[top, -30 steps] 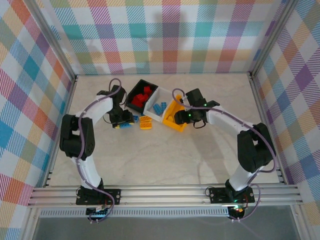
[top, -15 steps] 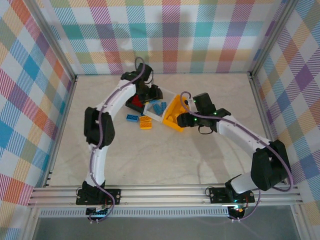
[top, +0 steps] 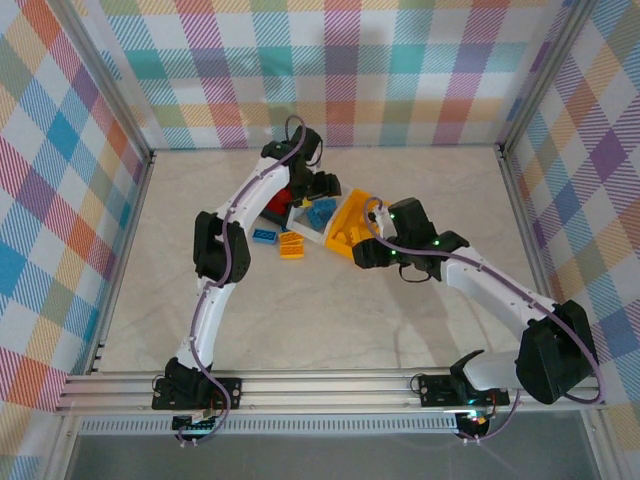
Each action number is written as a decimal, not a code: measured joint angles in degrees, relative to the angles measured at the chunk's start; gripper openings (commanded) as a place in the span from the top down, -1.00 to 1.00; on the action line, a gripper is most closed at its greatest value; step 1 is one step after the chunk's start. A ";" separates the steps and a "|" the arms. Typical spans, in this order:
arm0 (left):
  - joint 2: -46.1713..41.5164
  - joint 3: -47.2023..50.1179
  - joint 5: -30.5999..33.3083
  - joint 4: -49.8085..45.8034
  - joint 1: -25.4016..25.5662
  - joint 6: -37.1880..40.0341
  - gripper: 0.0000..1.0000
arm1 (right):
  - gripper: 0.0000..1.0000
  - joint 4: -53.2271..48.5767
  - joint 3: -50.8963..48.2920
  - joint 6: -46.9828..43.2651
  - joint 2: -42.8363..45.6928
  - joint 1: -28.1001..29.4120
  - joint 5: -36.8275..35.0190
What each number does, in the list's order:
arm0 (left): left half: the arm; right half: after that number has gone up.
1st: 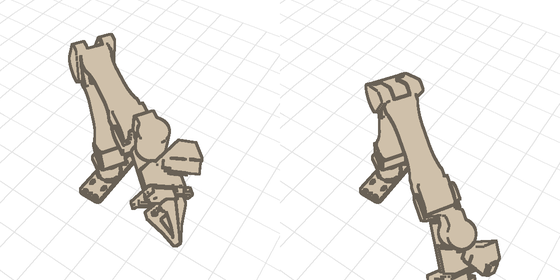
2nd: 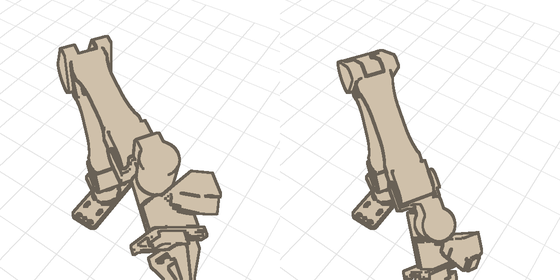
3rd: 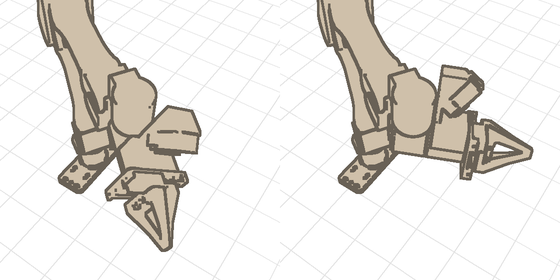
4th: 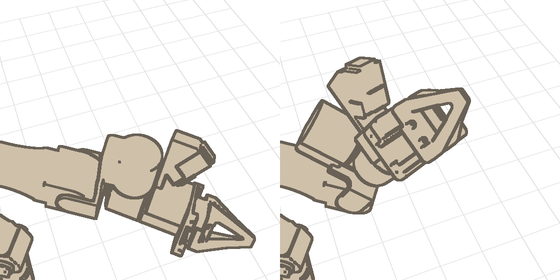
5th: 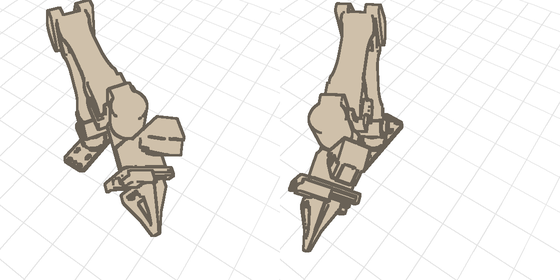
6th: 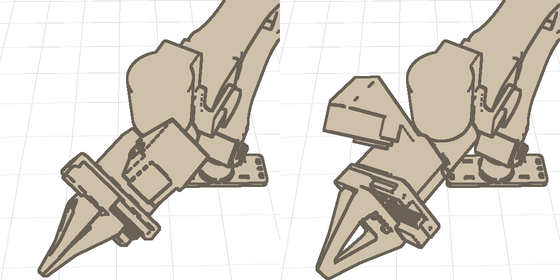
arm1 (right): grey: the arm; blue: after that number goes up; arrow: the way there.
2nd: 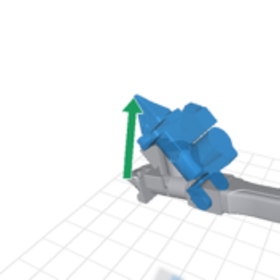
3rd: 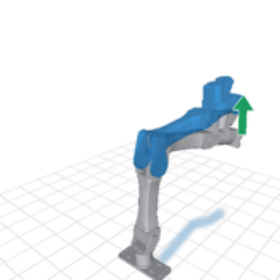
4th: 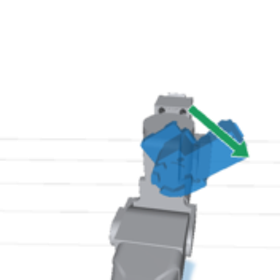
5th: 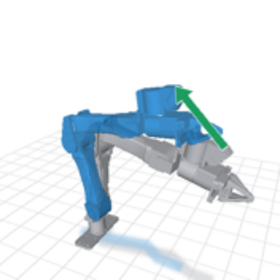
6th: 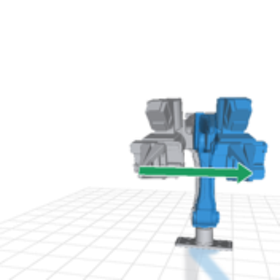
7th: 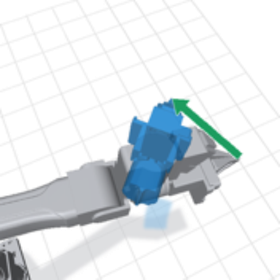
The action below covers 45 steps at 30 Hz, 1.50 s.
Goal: Sort the legos into containers by color
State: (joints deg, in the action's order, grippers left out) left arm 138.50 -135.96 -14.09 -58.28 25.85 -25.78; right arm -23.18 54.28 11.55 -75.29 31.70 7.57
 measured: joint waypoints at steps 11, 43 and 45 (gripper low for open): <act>-7.15 5.51 1.33 -1.60 -0.24 1.62 -0.77 | -0.33 -0.46 5.51 0.24 -9.75 6.36 -1.42; -57.96 59.52 3.63 0.11 -20.90 4.68 -0.91 | -0.79 -14.47 51.95 16.83 -55.08 17.73 -14.80; -57.94 59.76 3.39 0.09 -21.22 4.83 -0.92 | -0.79 -15.06 53.20 17.22 -55.82 17.73 -15.13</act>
State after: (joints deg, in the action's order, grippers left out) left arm 80.55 -76.20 -10.70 -58.19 4.62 -20.95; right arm -38.24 107.48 28.77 -131.11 49.43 -7.55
